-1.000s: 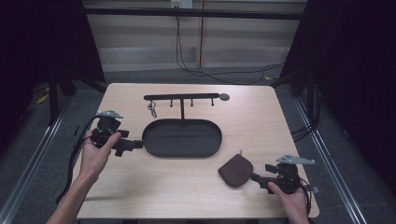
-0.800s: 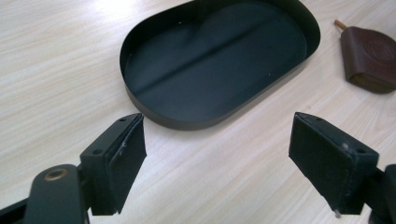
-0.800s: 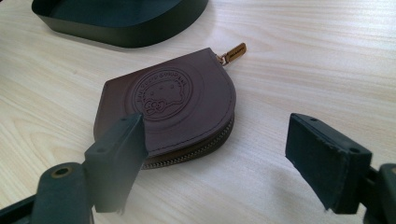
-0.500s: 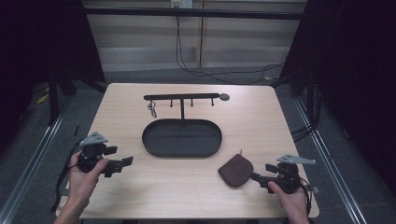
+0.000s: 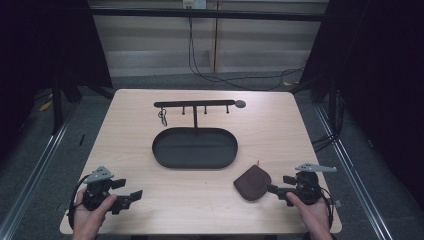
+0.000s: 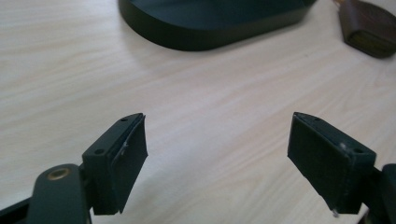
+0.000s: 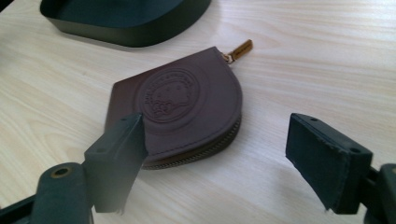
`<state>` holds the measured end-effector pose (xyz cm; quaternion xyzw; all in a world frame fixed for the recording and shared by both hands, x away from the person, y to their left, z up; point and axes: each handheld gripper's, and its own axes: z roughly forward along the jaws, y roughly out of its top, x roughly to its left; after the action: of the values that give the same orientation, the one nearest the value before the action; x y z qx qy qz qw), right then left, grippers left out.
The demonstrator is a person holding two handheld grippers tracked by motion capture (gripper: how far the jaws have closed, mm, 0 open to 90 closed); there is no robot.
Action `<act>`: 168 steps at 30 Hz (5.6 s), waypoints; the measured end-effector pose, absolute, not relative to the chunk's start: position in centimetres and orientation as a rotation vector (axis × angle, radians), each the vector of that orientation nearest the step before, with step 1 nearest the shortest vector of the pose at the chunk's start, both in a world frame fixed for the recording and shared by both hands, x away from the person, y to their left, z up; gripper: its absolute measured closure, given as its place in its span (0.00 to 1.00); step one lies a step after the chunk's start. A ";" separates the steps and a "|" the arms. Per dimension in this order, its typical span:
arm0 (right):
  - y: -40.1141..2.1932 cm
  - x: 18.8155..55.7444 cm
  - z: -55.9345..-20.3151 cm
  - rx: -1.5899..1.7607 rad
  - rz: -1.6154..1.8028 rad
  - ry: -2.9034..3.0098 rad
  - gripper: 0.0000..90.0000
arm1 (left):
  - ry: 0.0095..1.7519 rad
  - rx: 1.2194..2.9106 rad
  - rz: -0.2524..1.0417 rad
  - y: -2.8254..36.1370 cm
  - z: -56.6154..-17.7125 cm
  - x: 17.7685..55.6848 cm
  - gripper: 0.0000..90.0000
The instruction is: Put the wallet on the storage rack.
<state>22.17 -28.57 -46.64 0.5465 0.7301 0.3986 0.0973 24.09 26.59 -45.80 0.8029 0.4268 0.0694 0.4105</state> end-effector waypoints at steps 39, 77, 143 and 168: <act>-23.4 29.4 -44.9 1.633 0.614 2.685 0.24 | 0.958 2.058 0.123 24.9 -46.6 23.7 0.20; -23.4 32.7 -45.3 1.812 0.389 2.760 0.49 | 0.974 2.066 0.134 25.0 -46.6 23.8 0.20; -22.0 35.1 -35.8 1.724 0.293 2.713 0.90 | 0.960 2.083 0.101 24.8 -46.7 23.9 0.20; -20.5 37.6 -33.4 1.700 0.307 2.679 0.90 | 0.971 2.050 0.099 25.3 -46.5 23.9 0.18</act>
<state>37.60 -20.52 -33.41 0.5330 0.8403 0.0961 -0.0230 23.95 25.26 -46.54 0.8187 0.3875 0.0397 0.4219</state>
